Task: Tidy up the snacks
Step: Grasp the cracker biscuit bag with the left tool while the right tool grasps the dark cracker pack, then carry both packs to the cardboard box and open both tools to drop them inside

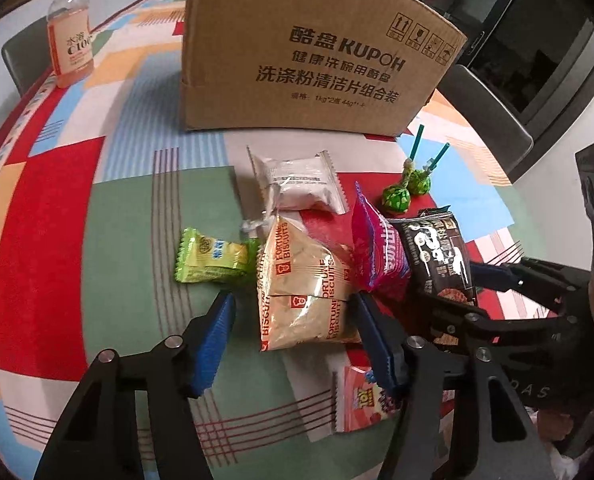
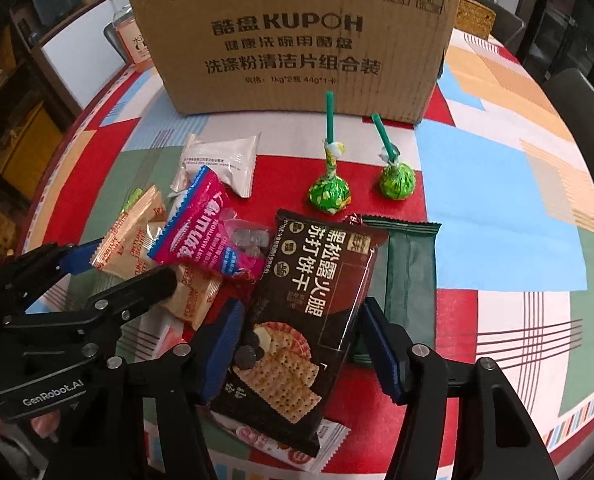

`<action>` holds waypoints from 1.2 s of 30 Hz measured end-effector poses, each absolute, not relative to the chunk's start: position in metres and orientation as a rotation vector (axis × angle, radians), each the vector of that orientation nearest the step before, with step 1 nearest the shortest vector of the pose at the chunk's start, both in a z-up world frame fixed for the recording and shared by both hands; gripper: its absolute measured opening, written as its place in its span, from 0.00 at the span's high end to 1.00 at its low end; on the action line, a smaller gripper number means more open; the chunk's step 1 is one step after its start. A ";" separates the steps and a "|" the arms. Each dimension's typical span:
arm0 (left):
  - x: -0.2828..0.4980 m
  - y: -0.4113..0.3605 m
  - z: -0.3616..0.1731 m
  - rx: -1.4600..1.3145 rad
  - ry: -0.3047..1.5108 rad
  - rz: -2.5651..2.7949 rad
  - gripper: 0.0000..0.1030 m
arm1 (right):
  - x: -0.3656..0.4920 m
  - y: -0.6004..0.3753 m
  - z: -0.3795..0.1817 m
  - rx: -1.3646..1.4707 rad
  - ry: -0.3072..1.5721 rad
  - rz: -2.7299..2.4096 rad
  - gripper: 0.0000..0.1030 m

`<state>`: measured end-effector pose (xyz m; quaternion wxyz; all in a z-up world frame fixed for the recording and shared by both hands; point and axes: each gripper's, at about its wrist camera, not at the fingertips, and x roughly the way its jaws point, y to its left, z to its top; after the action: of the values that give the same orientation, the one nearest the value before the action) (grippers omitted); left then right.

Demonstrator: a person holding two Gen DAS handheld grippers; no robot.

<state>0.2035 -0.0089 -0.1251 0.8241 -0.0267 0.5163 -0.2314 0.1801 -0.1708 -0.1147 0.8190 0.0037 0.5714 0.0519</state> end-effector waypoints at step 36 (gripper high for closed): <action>0.165 -0.013 -0.078 -0.020 0.983 -0.371 0.72 | 0.161 -0.187 -0.082 0.112 1.074 0.212 0.86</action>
<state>0.1654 -0.0129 -0.0779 0.8650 -0.0094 0.4694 -0.1770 0.1609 -0.1872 -0.0817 0.8523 0.0532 0.5105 0.1008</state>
